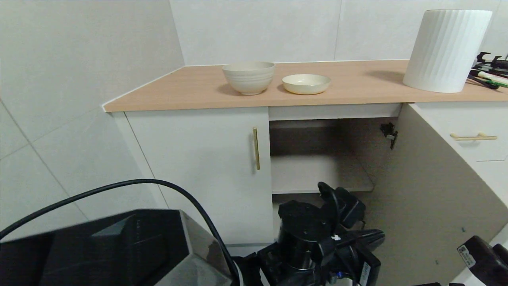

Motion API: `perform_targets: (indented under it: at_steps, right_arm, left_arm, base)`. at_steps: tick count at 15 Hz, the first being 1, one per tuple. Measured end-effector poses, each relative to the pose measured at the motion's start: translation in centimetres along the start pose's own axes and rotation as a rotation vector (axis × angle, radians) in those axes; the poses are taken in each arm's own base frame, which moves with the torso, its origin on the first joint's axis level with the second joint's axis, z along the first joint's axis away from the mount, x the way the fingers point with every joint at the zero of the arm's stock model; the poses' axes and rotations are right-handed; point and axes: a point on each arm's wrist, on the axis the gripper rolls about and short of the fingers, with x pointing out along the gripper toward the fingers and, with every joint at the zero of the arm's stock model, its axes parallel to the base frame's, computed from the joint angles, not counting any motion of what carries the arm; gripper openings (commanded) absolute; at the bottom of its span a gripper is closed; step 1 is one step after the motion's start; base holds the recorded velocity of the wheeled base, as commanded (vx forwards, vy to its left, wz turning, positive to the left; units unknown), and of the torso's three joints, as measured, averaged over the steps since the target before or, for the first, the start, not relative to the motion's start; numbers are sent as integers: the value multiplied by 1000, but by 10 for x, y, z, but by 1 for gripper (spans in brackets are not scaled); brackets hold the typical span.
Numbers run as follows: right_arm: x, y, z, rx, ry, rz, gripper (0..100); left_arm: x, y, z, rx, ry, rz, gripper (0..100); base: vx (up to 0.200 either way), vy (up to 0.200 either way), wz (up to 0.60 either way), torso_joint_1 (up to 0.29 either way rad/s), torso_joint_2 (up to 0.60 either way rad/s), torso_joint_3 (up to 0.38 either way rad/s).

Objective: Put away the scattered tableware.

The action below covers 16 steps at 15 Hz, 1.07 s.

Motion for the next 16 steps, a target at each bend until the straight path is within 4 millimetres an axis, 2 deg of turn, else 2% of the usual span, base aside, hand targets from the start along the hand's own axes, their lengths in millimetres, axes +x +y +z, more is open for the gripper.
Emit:
perform_targets:
  at_steps: [4, 6, 9, 11, 14, 15, 16]
  right_arm:
    - [2, -2, 10, 2, -40, -76, 100]
    - [6, -7, 16, 14, -60, -155, 100]
    - [9, -14, 27, 30, -89, -219, 100]
    - [12, -20, 37, 43, -118, -270, 100]
    - [19, -26, 53, 48, -150, -309, 100]
    - [21, -27, 59, 47, -159, -315, 100]
    - [25, -28, 68, 42, -175, -315, 100]
  left_arm:
    - [-45, 27, 23, -15, -16, 105, 0]
    - [-80, 46, 34, -31, -14, 189, 0]
    - [-144, 70, 39, -68, -7, 343, 0]
    - [-182, 76, 39, -88, -15, 431, 0]
    - [-215, 73, 43, -94, -46, 493, 0]
    - [-221, 71, 46, -96, -49, 504, 100]
    - [-228, 70, 48, -103, -43, 520, 100]
  base:
    - [0, 0, 0, 0, 0, 0]
    - [0, 0, 0, 0, 0, 0]
    - [0, 0, 0, 0, 0, 0]
    - [0, 0, 0, 0, 0, 0]
    - [0, 0, 0, 0, 0, 0]
    - [0, 0, 0, 0, 0, 0]
    - [0, 0, 0, 0, 0, 0]
